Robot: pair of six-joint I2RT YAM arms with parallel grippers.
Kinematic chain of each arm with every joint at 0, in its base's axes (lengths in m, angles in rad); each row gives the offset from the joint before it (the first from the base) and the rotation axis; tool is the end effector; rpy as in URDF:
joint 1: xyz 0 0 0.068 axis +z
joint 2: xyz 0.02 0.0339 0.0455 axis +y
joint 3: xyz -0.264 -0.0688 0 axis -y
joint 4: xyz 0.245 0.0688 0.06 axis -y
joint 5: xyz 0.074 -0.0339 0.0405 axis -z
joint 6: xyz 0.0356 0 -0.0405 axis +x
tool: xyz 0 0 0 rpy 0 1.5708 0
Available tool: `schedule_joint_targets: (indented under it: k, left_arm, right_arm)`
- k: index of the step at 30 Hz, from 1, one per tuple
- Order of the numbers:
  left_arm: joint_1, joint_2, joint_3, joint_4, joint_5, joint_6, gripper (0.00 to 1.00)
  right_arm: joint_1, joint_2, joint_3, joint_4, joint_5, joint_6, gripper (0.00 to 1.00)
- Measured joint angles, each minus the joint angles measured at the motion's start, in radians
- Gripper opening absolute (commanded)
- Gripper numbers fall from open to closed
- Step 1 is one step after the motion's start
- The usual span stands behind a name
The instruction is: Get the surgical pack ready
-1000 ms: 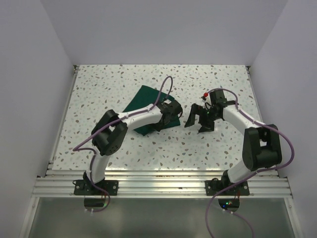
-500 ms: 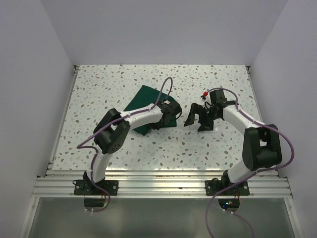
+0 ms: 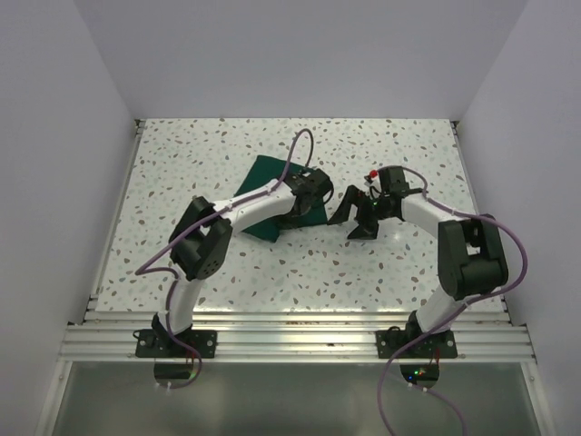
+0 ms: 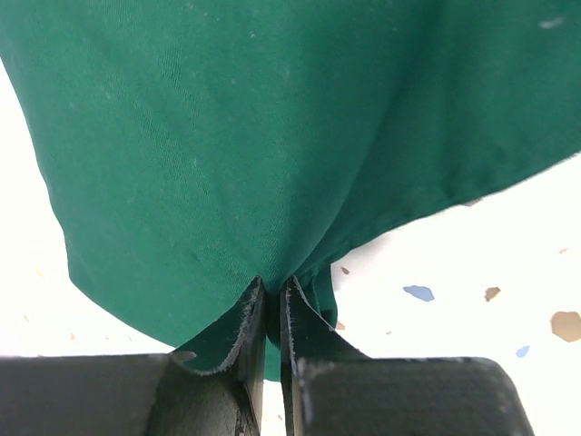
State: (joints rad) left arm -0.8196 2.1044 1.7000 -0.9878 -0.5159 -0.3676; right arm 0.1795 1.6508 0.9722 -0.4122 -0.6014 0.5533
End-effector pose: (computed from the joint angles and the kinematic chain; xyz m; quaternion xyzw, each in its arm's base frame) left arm 0.3007 -0.2963 0.1963 0.1936 0.9437 0.1624 0.2136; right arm 0.3085 0.0765 0.1779 0.1032 0.9247 0.3499 0.1089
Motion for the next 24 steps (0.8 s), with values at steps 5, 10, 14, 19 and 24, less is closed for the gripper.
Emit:
schedule_joint_targets:
  k: [5, 10, 14, 19, 24]
  left_arm:
    - [0.003, -0.023, 0.024, -0.001, 0.046, 0.021, 0.00]
    - [0.015, -0.066, 0.026, 0.000, 0.080, 0.031, 0.00]
    - [0.030, -0.083, 0.026, 0.000, 0.103, 0.031, 0.00]
    - [0.048, -0.101, 0.019, 0.005, 0.138, 0.032, 0.00]
    - [0.061, -0.127, 0.014, 0.021, 0.174, 0.039, 0.00]
  right_arm:
    - [0.045, 0.096, 0.014, 0.134, -0.039, 0.145, 0.58]
    - [0.098, 0.187, 0.069, 0.238, -0.080, 0.253, 0.55]
    - [0.124, 0.219, 0.108, 0.280, -0.098, 0.293, 0.52]
    - [0.143, 0.236, 0.138, 0.330, -0.100, 0.336, 0.24]
    - [0.153, 0.300, 0.179, 0.407, -0.113, 0.388, 0.10]
